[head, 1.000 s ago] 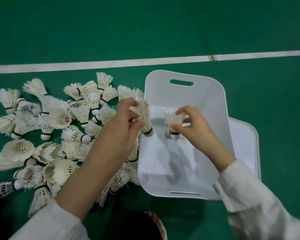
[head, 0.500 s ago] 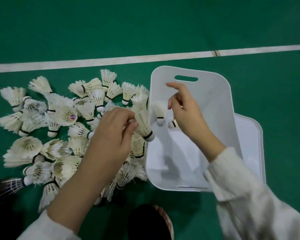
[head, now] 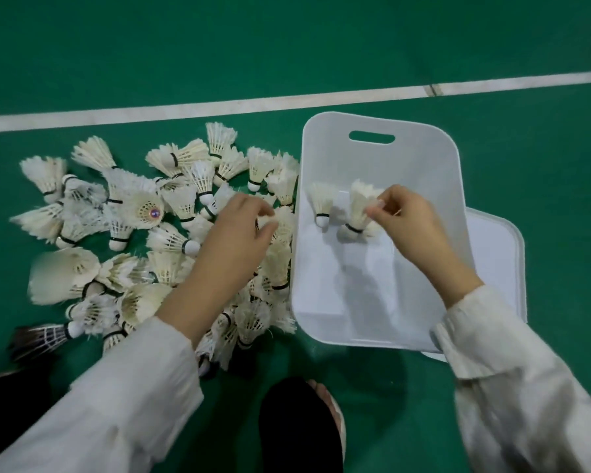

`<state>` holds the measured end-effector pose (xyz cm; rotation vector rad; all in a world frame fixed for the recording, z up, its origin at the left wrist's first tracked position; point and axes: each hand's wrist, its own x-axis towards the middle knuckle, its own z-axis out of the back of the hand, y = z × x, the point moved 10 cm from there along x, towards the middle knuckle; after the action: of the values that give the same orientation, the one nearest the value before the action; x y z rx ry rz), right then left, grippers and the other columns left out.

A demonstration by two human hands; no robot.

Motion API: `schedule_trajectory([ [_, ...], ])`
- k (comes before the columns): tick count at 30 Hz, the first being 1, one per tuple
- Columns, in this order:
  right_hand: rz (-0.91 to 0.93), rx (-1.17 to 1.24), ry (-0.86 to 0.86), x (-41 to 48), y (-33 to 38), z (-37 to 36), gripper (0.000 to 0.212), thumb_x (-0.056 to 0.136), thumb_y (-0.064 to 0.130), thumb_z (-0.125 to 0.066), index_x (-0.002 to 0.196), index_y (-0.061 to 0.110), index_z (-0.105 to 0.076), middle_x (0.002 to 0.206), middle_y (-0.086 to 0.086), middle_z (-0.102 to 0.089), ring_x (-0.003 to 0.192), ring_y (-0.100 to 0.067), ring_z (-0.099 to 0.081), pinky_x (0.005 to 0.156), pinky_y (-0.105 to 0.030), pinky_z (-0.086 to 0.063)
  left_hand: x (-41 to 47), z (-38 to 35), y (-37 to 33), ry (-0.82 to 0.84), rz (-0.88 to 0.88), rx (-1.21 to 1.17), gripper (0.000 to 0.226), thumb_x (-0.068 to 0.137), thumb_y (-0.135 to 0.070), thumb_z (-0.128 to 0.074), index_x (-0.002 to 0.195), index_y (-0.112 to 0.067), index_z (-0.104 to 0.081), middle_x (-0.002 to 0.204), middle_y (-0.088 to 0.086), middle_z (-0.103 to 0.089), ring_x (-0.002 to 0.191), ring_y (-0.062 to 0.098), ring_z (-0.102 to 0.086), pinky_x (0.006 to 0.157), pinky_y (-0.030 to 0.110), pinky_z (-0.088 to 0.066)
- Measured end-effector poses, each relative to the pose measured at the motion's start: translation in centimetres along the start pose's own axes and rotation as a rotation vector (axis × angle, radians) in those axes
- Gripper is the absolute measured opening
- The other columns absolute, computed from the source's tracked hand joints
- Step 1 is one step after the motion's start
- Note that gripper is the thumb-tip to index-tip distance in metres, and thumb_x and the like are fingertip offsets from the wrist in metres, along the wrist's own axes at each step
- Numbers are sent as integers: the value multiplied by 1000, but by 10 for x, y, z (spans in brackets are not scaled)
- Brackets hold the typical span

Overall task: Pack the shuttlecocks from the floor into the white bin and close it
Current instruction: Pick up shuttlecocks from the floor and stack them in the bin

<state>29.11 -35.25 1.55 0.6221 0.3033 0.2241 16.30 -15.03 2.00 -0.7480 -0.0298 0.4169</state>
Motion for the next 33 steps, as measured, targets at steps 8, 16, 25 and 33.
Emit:
schedule_trajectory([
  [8, -148, -203, 218, 22, -47, -73, 23, 84, 22, -59, 106, 17, -59, 106, -8, -63, 93, -27, -57, 73, -27, -38, -11, -76, 44, 173, 34, 229, 40, 91, -35, -50, 123, -11, -50, 124, 8, -48, 113, 23, -35, 92, 31, -31],
  [16, 301, -50, 127, -44, 86, -47, 24, 90, 20, -52, 114, 24, -54, 90, 6, -53, 68, -5, -49, 62, -22, -39, -20, -47, 43, 86, 37, 98, 25, 86, -39, -58, 73, -20, -50, 71, -11, -43, 88, 15, -41, 65, 27, -28],
  [25, 511, -226, 312, -99, 169, -152, 32, 92, 19, -49, 122, 13, -44, 120, -7, -48, 90, -25, -57, 69, -33, -41, -85, 79, 98, -108, 254, 274, 30, 90, -42, -52, 76, -17, -43, 67, -7, -42, 77, 19, -44, 57, 32, -29],
  [33, 377, -443, 443, -103, 117, -244, 31, 87, 1, -45, 117, -2, -47, 126, -22, -47, 101, -37, -55, 73, -33, -36, -103, 106, 164, 44, 474, 419, 21, 95, -29, -45, 104, -10, -44, 86, 11, -61, 70, 26, -47, 59, 33, -37],
])
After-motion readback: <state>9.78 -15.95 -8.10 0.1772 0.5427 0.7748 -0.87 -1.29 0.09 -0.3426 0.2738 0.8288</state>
